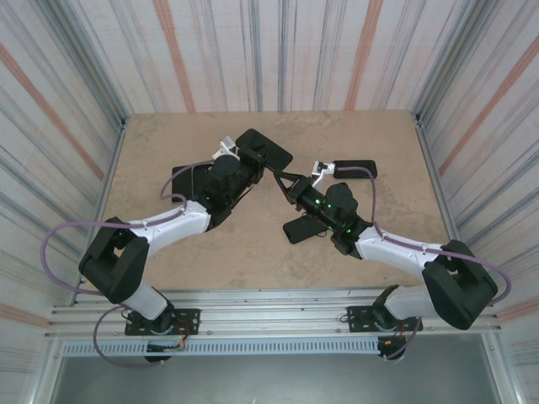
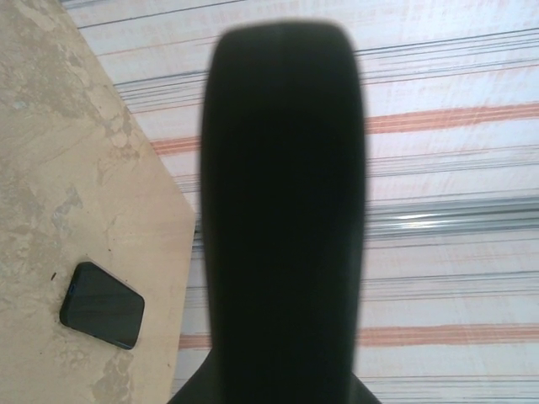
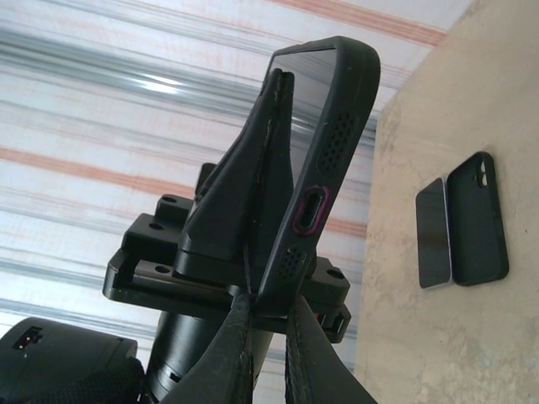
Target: Take the phone out of the phone case
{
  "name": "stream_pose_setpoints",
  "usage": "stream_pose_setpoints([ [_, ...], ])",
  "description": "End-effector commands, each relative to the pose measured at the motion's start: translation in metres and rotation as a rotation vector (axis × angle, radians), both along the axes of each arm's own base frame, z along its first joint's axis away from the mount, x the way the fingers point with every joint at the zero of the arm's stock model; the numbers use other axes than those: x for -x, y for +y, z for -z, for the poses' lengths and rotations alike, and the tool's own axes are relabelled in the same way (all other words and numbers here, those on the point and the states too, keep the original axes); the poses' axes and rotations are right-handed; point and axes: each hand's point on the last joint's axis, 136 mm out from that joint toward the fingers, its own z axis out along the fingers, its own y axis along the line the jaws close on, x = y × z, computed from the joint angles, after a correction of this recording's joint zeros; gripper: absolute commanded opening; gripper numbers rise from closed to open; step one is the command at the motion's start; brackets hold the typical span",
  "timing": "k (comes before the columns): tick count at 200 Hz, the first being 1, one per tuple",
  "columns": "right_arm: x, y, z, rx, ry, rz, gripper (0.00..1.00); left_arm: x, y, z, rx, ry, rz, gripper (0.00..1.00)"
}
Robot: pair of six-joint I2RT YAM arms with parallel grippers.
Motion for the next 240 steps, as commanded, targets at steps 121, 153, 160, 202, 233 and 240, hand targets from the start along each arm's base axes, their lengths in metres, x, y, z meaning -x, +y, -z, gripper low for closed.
stream_pose_setpoints([
  [121, 0.002, 0.0, 0.101, 0.339, 0.102, -0.047, 0.0, 0.032, -0.018, -0.124, 0.238, -0.208, 0.159, 0.0],
  [153, 0.002, -0.005, 0.109, 0.386, 0.107, -0.036, 0.0, 0.035, -0.018, -0.132, 0.238, -0.225, 0.17, 0.0],
  [160, 0.003, -0.004, 0.109, 0.399, 0.096, -0.039, 0.0, 0.035, -0.018, -0.132, 0.24, -0.224, 0.173, 0.0],
  [202, 0.0, -0.012, 0.109, 0.422, 0.082, -0.022, 0.0, 0.037, -0.016, -0.135, 0.219, -0.24, 0.175, 0.0],
  [233, 0.0, -0.013, 0.084, 0.371, 0.021, -0.03, 0.01, 0.033, -0.014, -0.127, 0.169, -0.236, 0.172, 0.0],
  [240, 0.0, -0.013, 0.078, 0.361, 0.006, -0.038, 0.03, 0.031, -0.014, -0.123, 0.146, -0.229, 0.172, 0.0],
])
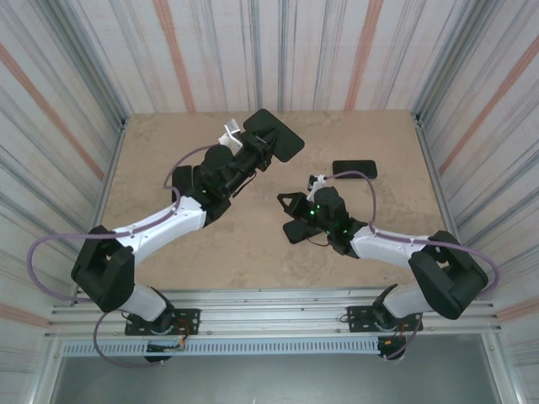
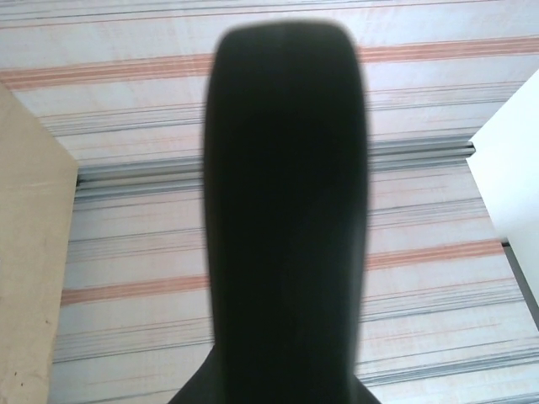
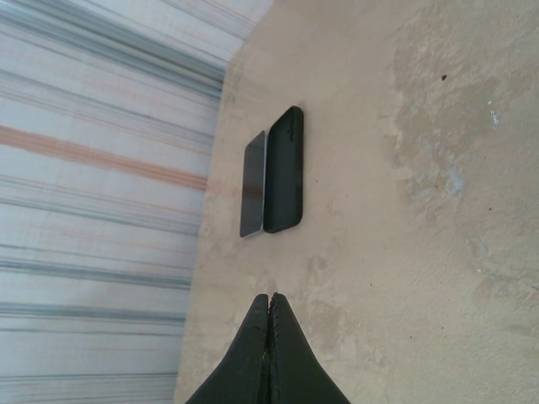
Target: Take the phone out of the phone case
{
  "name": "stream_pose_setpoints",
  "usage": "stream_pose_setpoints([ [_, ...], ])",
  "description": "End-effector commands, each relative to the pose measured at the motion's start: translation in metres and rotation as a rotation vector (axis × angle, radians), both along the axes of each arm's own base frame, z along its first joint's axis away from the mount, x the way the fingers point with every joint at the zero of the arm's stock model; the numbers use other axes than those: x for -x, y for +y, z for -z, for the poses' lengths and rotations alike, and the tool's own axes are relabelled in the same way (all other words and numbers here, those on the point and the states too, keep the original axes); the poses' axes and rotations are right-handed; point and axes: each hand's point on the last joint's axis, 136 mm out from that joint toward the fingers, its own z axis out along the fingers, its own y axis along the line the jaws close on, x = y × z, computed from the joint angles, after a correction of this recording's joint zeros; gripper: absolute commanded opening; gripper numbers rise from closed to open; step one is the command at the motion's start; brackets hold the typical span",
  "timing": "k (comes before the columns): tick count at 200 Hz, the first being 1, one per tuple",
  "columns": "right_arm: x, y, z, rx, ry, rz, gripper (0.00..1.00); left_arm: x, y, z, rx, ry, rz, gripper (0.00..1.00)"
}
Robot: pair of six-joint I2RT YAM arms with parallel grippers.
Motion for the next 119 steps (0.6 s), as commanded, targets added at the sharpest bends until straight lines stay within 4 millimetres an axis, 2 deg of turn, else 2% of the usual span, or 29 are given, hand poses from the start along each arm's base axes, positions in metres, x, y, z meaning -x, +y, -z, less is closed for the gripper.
stream_pose_setpoints([
  [1, 0.001, -0.005, -0.023, -0.024, -0.078, -0.026, 0.03, 0.006, 0.009, -0.035, 0.004, -0.1, 0.007, 0.0],
  [21, 0.004, -0.008, -0.045, -0.073, -0.139, -0.055, 0.1, 0.002, 0.01, -0.031, -0.065, -0.119, 0.008, 0.0],
  [49, 0.016, -0.008, -0.096, -0.184, -0.277, -0.131, 0.29, -0.003, 0.017, -0.015, -0.14, -0.108, -0.032, 0.0],
  [72, 0.023, -0.013, -0.128, -0.239, -0.347, -0.155, 0.37, -0.006, 0.018, -0.005, -0.15, -0.095, -0.042, 0.0],
  [94, 0.031, -0.014, -0.148, -0.289, -0.374, -0.182, 0.41, -0.009, 0.018, 0.001, -0.151, -0.089, -0.045, 0.0],
  [119, 0.031, -0.014, -0.157, -0.347, -0.363, -0.184, 0.43, -0.011, 0.015, 0.005, -0.148, -0.081, -0.034, 0.0],
])
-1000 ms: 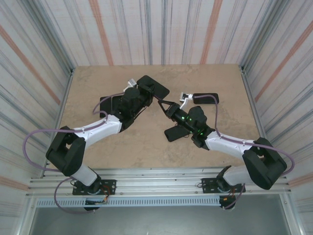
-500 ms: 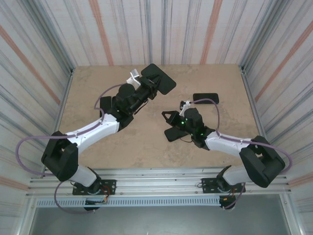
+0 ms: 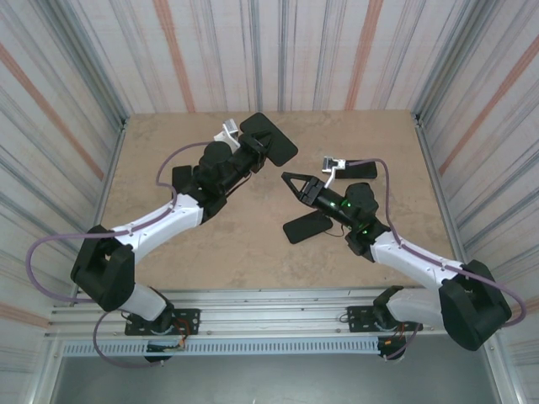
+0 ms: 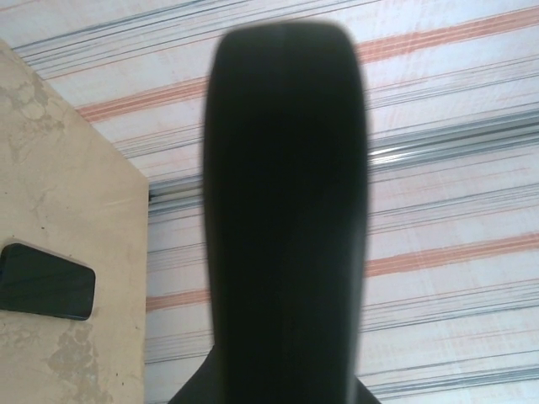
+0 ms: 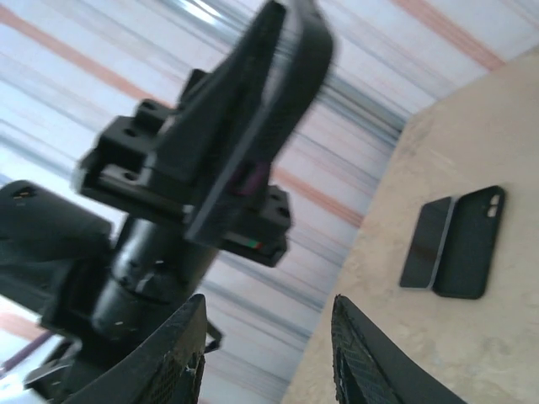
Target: Take the phone out of the phone case
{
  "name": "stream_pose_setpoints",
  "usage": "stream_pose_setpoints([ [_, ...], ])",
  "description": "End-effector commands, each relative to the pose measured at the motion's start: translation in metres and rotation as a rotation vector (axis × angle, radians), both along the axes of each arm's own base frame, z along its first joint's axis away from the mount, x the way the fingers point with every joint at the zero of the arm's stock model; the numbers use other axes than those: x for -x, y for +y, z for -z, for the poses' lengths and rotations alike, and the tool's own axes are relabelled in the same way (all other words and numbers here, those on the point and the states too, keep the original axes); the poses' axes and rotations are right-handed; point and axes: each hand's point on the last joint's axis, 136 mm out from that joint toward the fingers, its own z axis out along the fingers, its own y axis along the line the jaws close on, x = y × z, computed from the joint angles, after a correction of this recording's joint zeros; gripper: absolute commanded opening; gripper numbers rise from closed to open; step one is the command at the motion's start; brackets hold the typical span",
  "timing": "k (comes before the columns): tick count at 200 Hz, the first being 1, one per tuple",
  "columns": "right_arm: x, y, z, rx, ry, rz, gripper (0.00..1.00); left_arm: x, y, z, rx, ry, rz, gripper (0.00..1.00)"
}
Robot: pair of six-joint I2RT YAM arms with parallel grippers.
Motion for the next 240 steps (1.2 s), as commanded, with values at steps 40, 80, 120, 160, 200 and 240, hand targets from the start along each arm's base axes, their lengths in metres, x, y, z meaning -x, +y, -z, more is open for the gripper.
stream_pose_setpoints([
  [40, -0.009, 0.004, -0.035, -0.145, 0.025, -0.036, 0.45, 0.006, -0.006, -0.022, 0.048, -0.075, 0.034, 0.0],
  [80, -0.023, 0.009, -0.039, -0.181, 0.053, -0.038, 0.38, 0.01, -0.016, -0.021, 0.073, -0.071, 0.066, 0.0],
  [120, -0.028, 0.01, -0.035, -0.208, 0.08, -0.041, 0.18, 0.01, -0.018, -0.017, 0.053, -0.062, 0.072, 0.0],
  [160, -0.03, 0.003, -0.031, -0.217, 0.097, -0.027, 0.05, 0.008, -0.014, -0.013, 0.049, -0.055, 0.071, 0.11],
  [200, -0.03, -0.002, -0.031, -0.229, 0.106, -0.033, 0.0, 0.004, -0.002, -0.018, 0.021, -0.074, 0.084, 0.3],
  [240, -0.029, -0.004, -0.035, -0.239, 0.106, -0.049, 0.0, 0.005, 0.0, -0.026, -0.041, -0.1, 0.143, 0.33],
])
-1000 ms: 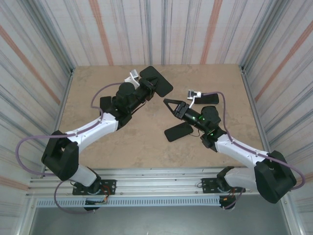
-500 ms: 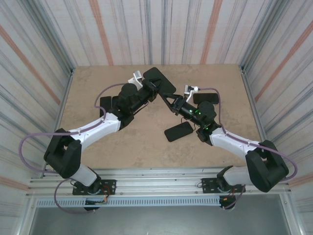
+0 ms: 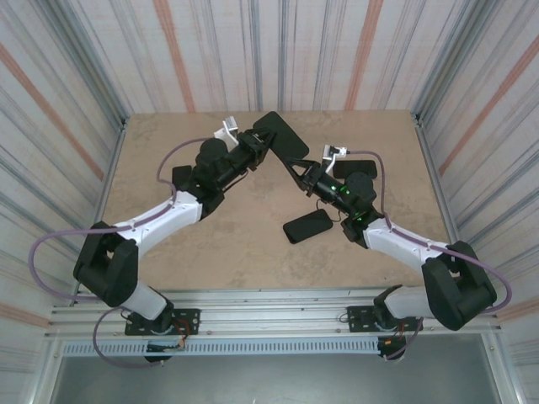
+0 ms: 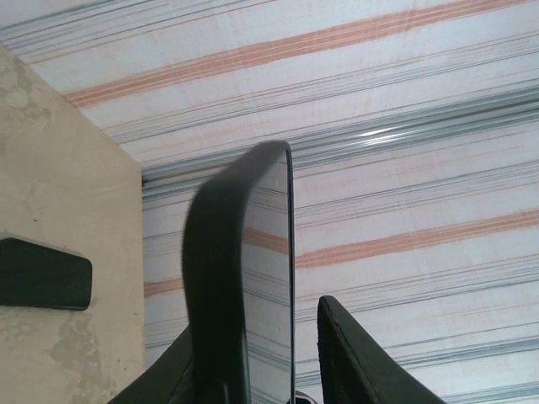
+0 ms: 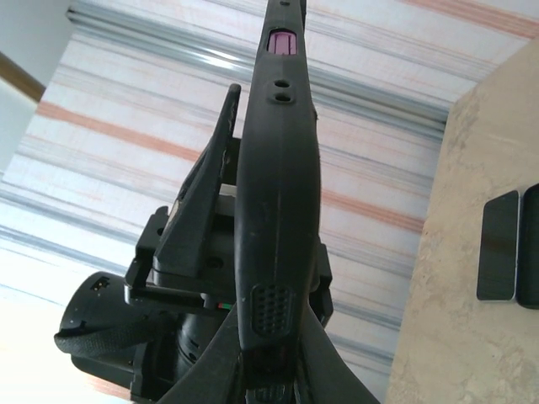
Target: Take the phone out of the phone case
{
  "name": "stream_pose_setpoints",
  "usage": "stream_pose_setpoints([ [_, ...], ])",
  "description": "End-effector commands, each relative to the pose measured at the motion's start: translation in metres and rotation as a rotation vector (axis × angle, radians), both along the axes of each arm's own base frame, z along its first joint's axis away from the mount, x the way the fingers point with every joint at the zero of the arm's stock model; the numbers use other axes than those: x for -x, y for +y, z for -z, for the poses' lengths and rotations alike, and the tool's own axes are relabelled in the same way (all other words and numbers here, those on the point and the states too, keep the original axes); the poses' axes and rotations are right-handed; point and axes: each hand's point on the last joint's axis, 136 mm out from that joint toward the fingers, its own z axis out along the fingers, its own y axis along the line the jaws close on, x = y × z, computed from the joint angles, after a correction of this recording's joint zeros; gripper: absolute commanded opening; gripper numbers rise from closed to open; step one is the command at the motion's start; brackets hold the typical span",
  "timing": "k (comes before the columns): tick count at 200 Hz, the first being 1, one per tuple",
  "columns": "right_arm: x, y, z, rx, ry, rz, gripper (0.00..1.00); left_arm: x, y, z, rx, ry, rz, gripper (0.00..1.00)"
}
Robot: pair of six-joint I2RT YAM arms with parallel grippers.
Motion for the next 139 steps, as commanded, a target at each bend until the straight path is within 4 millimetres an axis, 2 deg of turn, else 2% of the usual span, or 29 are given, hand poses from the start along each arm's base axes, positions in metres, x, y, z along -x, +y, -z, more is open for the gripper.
stream_pose_setpoints([
  [1, 0.007, -0.002, -0.021, -0.043, -0.066, -0.021, 0.0, 0.012, -0.002, -0.03, -0.027, -0.085, 0.07, 0.33],
  [62, 0.012, -0.002, -0.029, -0.067, -0.068, -0.049, 0.0, 0.01, -0.011, -0.034, -0.033, -0.106, 0.143, 0.31],
  [90, 0.014, -0.002, -0.027, -0.065, -0.049, -0.069, 0.0, 0.008, -0.008, -0.036, -0.035, -0.116, 0.148, 0.2],
  [116, 0.015, -0.003, -0.026, -0.063, -0.042, -0.073, 0.0, 0.007, -0.004, -0.036, -0.037, -0.116, 0.137, 0.05],
  [139, 0.014, -0.004, -0.024, -0.059, -0.036, -0.068, 0.0, 0.006, 0.0, -0.036, -0.024, -0.109, 0.117, 0.0],
])
